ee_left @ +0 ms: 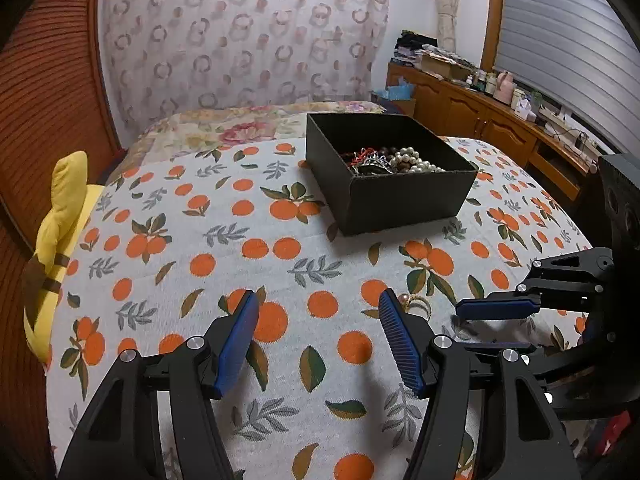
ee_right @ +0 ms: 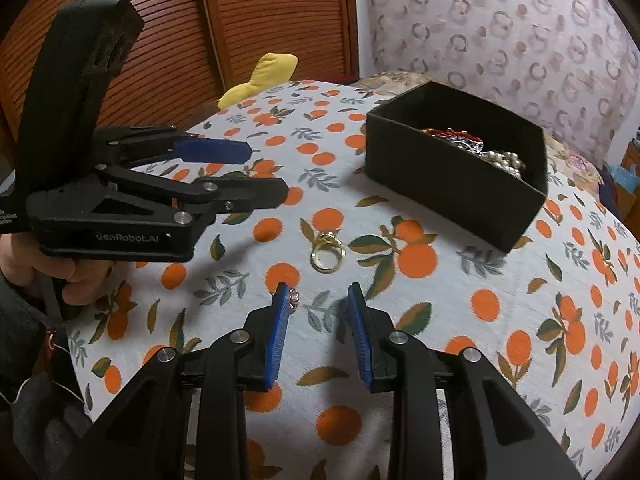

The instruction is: Organize jewelry

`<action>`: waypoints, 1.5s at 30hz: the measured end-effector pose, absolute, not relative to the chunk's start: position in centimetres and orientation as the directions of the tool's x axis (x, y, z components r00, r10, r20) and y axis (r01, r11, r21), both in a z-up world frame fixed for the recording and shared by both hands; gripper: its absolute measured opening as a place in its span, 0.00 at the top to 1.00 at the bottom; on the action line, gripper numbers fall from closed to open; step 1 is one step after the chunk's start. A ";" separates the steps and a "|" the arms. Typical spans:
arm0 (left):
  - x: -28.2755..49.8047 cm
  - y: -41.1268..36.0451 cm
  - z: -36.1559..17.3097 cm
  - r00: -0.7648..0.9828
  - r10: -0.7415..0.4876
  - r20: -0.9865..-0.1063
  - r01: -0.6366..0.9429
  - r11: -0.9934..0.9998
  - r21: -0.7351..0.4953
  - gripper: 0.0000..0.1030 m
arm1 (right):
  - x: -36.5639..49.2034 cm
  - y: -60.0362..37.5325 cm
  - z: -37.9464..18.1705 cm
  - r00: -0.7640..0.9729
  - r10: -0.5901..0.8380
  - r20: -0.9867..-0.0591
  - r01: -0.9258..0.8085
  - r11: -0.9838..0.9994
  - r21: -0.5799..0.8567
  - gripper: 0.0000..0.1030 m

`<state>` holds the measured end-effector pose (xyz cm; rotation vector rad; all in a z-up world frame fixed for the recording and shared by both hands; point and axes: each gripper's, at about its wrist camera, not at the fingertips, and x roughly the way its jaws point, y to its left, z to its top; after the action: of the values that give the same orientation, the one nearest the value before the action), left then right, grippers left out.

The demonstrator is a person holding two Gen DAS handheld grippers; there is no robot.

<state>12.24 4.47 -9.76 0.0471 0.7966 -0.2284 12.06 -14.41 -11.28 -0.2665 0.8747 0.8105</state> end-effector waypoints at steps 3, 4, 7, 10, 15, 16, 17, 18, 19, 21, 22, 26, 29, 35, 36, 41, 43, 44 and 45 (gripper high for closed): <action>12.2 4.4 -9.8 0.678 -0.184 -0.712 0.222 0.974 -0.040 0.42 | 11.9 -14.6 -11.0 0.393 0.516 -0.761 -0.720 0.688 0.095 0.69; 12.2 4.4 -9.8 0.678 -0.185 -0.712 0.222 0.974 -0.042 0.42 | 11.8 -14.8 -10.8 0.396 0.523 -0.755 -0.717 0.690 0.102 0.69; 12.2 4.4 -9.8 0.677 -0.184 -0.712 0.220 0.975 -0.042 0.42 | 11.5 -15.2 -10.4 0.402 0.536 -0.742 -0.713 0.692 0.114 0.69; 12.2 4.5 -9.9 0.676 -0.182 -0.714 0.219 0.975 -0.041 0.42 | 11.0 -14.8 -10.3 0.380 0.555 -0.740 -0.731 0.670 0.127 0.69; 12.0 4.9 -10.1 0.673 -0.184 -0.716 0.219 0.975 -0.044 0.42 | 10.8 -13.4 -11.3 0.354 0.537 -0.766 -0.753 0.650 0.107 0.68; 12.0 4.9 -10.2 0.673 -0.185 -0.716 0.221 0.974 -0.044 0.42 | 10.9 -13.3 -11.4 0.355 0.538 -0.765 -0.753 0.649 0.107 0.69; 11.9 4.9 -10.2 0.672 -0.189 -0.716 0.224 0.973 -0.046 0.42 | 11.0 -13.2 -11.3 0.358 0.532 -0.767 -0.752 0.652 0.101 0.69; 12.0 4.8 -10.2 0.670 -0.193 -0.717 0.227 0.973 -0.049 0.42 | 11.0 -13.1 -11.3 0.365 0.522 -0.771 -0.750 0.655 0.089 0.73; 12.0 4.7 -10.2 0.666 -0.199 -0.719 0.232 0.971 -0.054 0.42 | 11.0 -13.0 -11.4 0.377 0.508 -0.774 -0.751 0.657 0.064 0.79; 12.2 4.3 -10.2 0.663 -0.206 -0.719 0.240 0.969 -0.057 0.42 | 10.9 -13.1 -11.4 0.376 0.502 -0.779 -0.760 0.648 0.050 0.84; 12.3 4.1 -10.2 0.661 -0.210 -0.721 0.245 0.968 -0.058 0.42 | 10.9 -13.3 -11.4 0.374 0.500 -0.782 -0.760 0.648 0.051 0.84; 12.8 3.1 -10.5 0.640 -0.239 -0.731 0.272 0.959 -0.075 0.42 | 11.0 -15.0 -11.0 0.387 0.498 -0.776 -0.742 0.667 0.058 0.84; 13.1 2.5 -10.7 0.623 -0.255 -0.739 0.292 0.953 -0.083 0.49 | 11.1 -16.5 -10.5 0.410 0.497 -0.765 -0.724 0.688 0.058 0.84; 13.5 1.2 -11.1 0.592 -0.299 -0.748 0.329 0.937 -0.114 0.59 | 12.0 -19.0 -9.7 0.444 0.488 -0.751 -0.685 0.725 0.066 0.84; 13.6 1.0 -11.2 0.589 -0.301 -0.750 0.332 0.936 -0.115 0.61 | 12.1 -19.2 -9.6 0.448 0.488 -0.749 -0.681 0.729 0.067 0.84; 13.9 0.0 -11.5 0.563 -0.319 -0.762 0.361 0.925 -0.121 0.91 | 12.8 -20.0 -8.9 0.469 0.492 -0.733 -0.665 0.743 0.073 0.84; 13.9 -0.2 -11.4 0.562 -0.323 -0.761 0.366 0.923 -0.121 0.91 | 13.0 -20.1 -8.5 0.475 0.496 -0.727 -0.663 0.745 0.075 0.84; 13.9 -0.2 -11.2 0.568 -0.325 -0.756 0.365 0.923 -0.122 0.91 | 13.2 -20.3 -8.3 0.480 0.498 -0.722 -0.661 0.746 0.076 0.84; 13.9 -0.1 -11.0 0.573 -0.329 -0.750 0.363 0.923 -0.128 0.91 | 13.4 -20.2 -8.2 0.483 0.500 -0.719 -0.660 0.748 0.076 0.84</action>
<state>13.92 -0.09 -10.97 0.0417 0.8708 -0.4059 13.38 -20.21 -8.17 -0.2220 0.7961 0.7132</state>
